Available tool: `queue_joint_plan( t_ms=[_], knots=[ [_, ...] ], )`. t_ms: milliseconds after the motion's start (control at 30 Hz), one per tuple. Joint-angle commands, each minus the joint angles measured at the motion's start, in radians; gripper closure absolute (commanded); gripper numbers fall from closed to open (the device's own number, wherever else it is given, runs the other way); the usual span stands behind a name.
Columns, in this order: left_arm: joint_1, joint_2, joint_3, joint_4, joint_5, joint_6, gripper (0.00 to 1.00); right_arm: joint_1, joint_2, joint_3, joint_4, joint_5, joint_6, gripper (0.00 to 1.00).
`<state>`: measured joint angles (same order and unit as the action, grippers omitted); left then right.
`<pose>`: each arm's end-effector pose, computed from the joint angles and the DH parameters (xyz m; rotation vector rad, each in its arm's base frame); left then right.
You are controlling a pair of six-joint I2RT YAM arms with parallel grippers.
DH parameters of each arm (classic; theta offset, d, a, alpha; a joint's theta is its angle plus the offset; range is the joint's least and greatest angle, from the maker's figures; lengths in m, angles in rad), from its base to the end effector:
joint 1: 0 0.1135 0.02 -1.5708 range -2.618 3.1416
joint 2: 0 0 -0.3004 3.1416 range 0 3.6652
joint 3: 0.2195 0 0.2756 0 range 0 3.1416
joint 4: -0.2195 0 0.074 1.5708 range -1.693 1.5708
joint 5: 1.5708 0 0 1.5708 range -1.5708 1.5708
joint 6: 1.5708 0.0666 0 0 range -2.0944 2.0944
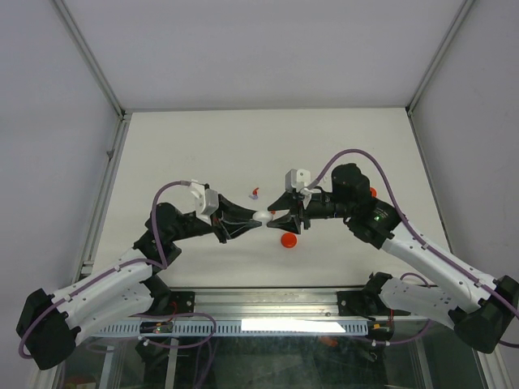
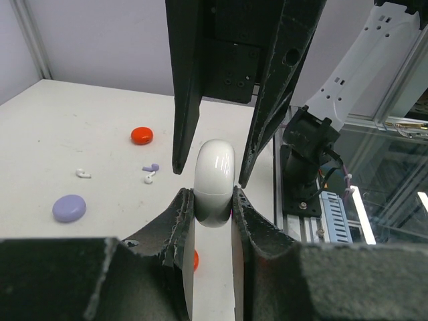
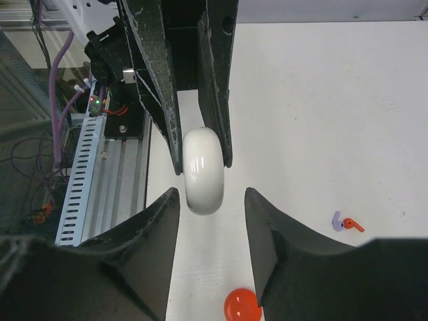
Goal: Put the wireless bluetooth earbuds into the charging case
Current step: Pick up the charging case at the center of the board.
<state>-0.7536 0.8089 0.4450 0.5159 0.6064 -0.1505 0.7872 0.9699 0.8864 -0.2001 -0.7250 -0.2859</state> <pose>0.1291 -0.1732 0.3107 0.9425 1.2372 -1.1548 0.1396 0.2027 0.3640 -1.3831 1.3069 1.0130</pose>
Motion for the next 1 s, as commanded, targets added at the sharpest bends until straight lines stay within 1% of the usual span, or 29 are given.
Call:
queue_joint_plan(
  t_ms=[0,200,433,500,567,700,800,967],
  knots=[
    [-0.008,-0.022,-0.026,0.1,-0.008,-0.022,1.0,-0.005,0.001,0.024,0.085,-0.055,0.029,0.55],
    [-0.008,-0.013,-0.031,0.12,-0.004,-0.031,1.0,-0.004,0.015,0.036,0.082,-0.068,0.043,0.64],
    [-0.008,-0.02,-0.051,0.146,-0.004,-0.039,0.96,-0.005,0.038,0.054,0.068,-0.082,0.054,0.86],
    [-0.007,-0.02,-0.057,0.148,-0.006,-0.039,0.91,-0.006,0.039,0.06,0.068,-0.096,0.058,0.94],
    [-0.008,-0.024,-0.066,0.154,-0.009,-0.041,0.83,-0.007,0.039,0.064,0.067,-0.1,0.062,0.99],
    [-0.008,-0.028,-0.09,0.18,-0.021,-0.044,0.71,-0.011,0.037,0.068,0.075,-0.1,0.073,1.0],
    [-0.008,-0.028,-0.106,0.211,-0.023,-0.057,0.66,-0.011,0.036,0.067,0.084,-0.107,0.084,1.0],
    [-0.007,-0.016,-0.11,0.231,-0.02,-0.069,0.63,-0.012,0.04,0.069,0.093,-0.113,0.094,1.0]
  ],
)
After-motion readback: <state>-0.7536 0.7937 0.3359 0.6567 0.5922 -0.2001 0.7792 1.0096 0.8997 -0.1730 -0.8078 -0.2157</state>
